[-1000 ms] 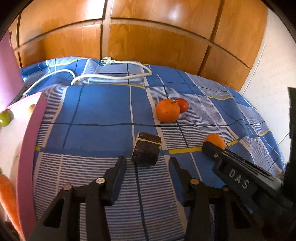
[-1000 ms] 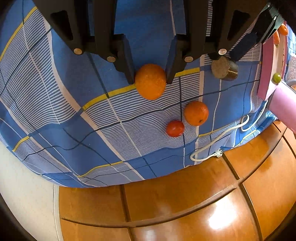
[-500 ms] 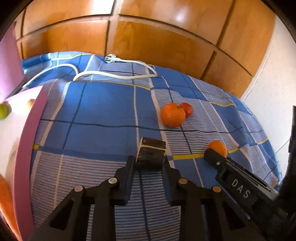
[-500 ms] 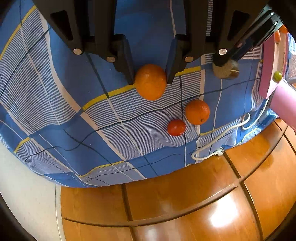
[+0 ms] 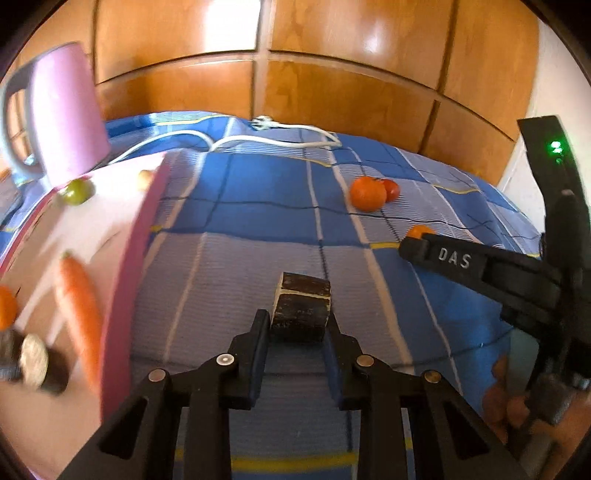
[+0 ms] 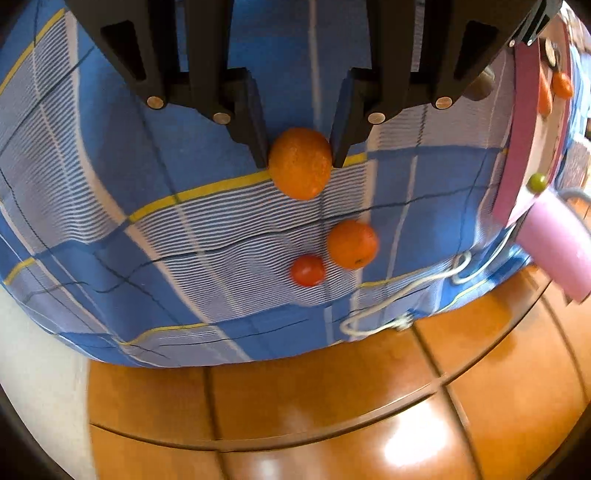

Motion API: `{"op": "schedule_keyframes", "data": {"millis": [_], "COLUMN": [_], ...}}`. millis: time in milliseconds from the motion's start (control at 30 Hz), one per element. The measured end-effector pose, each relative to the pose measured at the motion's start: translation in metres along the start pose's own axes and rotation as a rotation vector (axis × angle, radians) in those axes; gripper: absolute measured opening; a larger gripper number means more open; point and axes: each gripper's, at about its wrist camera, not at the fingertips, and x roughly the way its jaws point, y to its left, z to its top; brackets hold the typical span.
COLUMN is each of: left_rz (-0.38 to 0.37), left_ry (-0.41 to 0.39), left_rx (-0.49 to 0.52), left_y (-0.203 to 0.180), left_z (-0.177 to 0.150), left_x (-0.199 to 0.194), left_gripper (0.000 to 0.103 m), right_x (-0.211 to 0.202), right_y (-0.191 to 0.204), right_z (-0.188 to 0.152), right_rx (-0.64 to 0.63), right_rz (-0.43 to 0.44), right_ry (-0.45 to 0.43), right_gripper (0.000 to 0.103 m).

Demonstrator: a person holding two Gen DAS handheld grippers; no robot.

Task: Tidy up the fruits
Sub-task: 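Lift the eggplant slice with the left tool while the right tool lifts the orange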

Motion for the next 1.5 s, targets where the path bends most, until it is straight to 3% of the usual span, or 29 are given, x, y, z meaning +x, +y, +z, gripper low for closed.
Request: {"op": "schedule_keyframes", "data": {"millis": [233, 1033, 1500], "left_rz": [0.028, 0.042, 0.041], "left_ry": [-0.025, -0.058, -0.157], "left_rx": [-0.008, -0.001, -0.018], "left_y": [0.005, 0.002, 0.003], "left_z": [-0.010, -0.010, -0.011], "left_x": [-0.004, -0.010, -0.045], "left_gripper": [0.028, 0.027, 0.027], "right_x": [-0.001, -0.003, -0.018], "right_y": [0.011, 0.014, 0.022], "right_z": [-0.008, -0.010, -0.016], "right_rx": [-0.061, -0.074, -0.089], "right_rz": [0.014, -0.003, 0.033], "right_ry": [0.021, 0.014, 0.004], "right_gripper": [0.034, 0.033, 0.033]}}
